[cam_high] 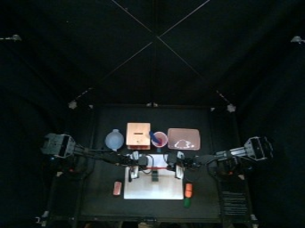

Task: Place sushi on board then cut the sushi with the knife then place the pieces on the plate
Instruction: Cut the sushi into 4 pieces

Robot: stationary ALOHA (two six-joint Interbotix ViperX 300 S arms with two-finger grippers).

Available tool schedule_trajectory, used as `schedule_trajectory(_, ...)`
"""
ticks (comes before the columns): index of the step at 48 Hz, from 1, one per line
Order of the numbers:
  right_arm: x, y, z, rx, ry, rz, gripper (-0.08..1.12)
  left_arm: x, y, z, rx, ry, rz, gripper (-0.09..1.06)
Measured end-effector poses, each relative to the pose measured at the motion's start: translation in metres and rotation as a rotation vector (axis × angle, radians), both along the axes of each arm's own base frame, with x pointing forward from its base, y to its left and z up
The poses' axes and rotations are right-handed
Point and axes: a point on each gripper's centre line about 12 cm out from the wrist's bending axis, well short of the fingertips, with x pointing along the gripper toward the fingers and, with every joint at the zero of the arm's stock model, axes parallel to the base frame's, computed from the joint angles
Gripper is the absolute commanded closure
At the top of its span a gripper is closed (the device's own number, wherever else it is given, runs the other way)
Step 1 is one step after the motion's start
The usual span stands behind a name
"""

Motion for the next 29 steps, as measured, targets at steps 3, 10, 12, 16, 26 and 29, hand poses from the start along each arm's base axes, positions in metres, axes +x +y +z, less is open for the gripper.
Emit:
schedule_trajectory(3,0.0,-0.001,-0.002,-0.001,0.009,-0.002,0.72,0.001,0.0,-0.002,0.0,0.005,0.0,0.6)
schedule_trajectory(10,0.001,-0.001,-0.006,-0.003,0.026,-0.003,0.72,0.003,-0.001,-0.006,-0.001,0.014,0.001,0.6)
schedule_trajectory(12,0.001,-0.001,-0.008,-0.003,0.029,-0.002,0.72,0.003,-0.001,-0.007,0.0,0.017,-0.001,0.6)
schedule_trajectory(16,0.001,-0.001,-0.009,-0.004,0.035,-0.003,0.72,0.003,-0.001,-0.008,-0.001,0.019,-0.001,0.6)
schedule_trajectory(26,0.001,-0.001,-0.012,-0.003,0.046,-0.004,0.72,0.003,-0.003,-0.009,-0.008,0.024,0.001,0.6)
schedule_trajectory(29,0.001,0.0,-0.012,-0.004,0.047,-0.002,0.72,0.003,-0.004,-0.01,-0.011,0.026,0.002,0.6)
